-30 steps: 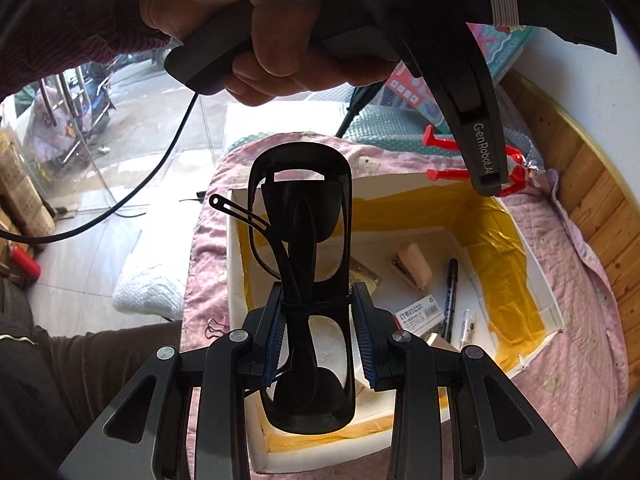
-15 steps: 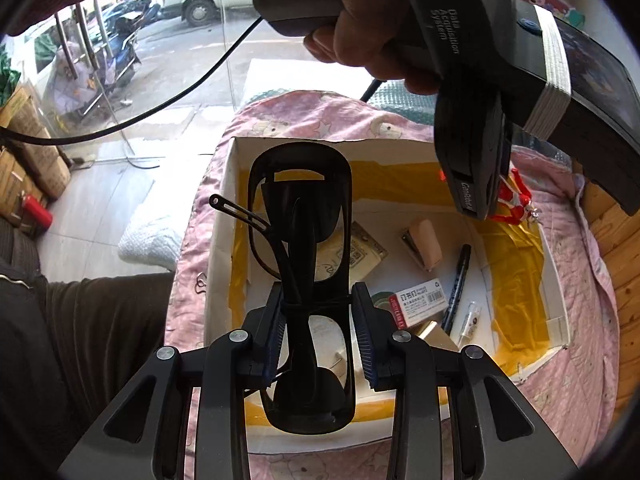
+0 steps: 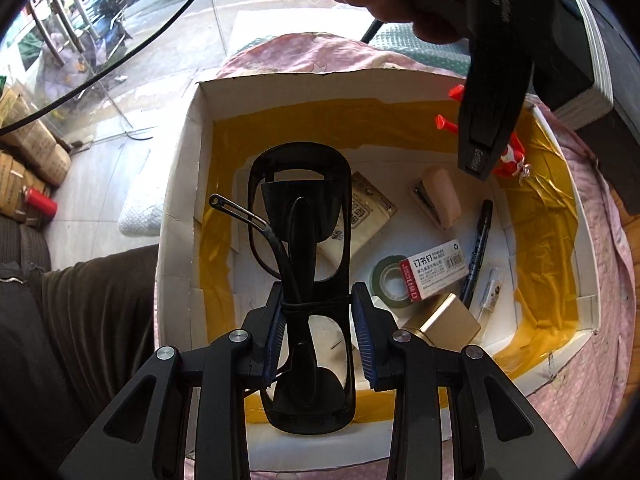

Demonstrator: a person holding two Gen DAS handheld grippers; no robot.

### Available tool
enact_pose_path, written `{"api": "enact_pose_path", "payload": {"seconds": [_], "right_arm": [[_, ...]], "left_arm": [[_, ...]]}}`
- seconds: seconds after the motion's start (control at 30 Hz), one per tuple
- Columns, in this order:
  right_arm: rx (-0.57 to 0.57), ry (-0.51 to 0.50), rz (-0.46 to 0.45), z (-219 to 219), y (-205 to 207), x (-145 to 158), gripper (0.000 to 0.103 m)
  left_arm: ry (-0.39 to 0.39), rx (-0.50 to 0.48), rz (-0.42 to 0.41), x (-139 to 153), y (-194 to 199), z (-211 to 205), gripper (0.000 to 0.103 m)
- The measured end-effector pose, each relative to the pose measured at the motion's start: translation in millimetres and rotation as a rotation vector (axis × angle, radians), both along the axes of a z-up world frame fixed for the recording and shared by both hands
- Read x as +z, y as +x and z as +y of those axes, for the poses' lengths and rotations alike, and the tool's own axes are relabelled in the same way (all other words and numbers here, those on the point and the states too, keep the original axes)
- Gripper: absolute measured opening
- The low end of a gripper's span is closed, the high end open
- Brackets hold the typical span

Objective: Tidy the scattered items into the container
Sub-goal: 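Carry the red figure and black glasses over the white box with both grippers, then open the left gripper to drop the red figure into the box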

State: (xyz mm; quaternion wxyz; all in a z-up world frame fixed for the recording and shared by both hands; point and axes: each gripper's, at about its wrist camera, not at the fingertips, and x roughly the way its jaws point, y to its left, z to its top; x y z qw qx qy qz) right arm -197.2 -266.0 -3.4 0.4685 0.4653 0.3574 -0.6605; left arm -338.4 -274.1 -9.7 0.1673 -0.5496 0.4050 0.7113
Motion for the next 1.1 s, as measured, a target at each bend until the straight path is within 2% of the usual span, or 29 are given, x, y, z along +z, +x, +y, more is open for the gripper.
{"api": "enact_pose_path", "payload": {"seconds": [0.13, 0.3, 0.73, 0.87, 0.97, 1.1], "right_arm": [[0.07, 0.036, 0.035, -7, 11, 0, 0.034], [0.077, 0.069, 0.048, -11, 8, -6, 0.034], [0.068, 0.16, 0.018, -19, 0, -29, 0.034], [0.072, 0.176, 0.014, -20, -2, -32, 0.034], [0.074, 0.18, 0.017, -21, -2, -31, 0.034], [0.083, 0.198, 0.018, -20, -4, -33, 0.034]], "left_arm": [[-0.027, -0.01, -0.019, -14, -4, 6, 0.027], [-0.082, -0.042, 0.011, -26, -6, 2, 0.027], [-0.102, -0.055, 0.016, -47, -15, -3, 0.027], [-0.075, -0.066, 0.04, -44, -18, -4, 0.024], [-0.086, -0.072, 0.036, -46, -18, -2, 0.023], [-0.063, -0.003, 0.016, -40, -23, 0, 0.023]]}}
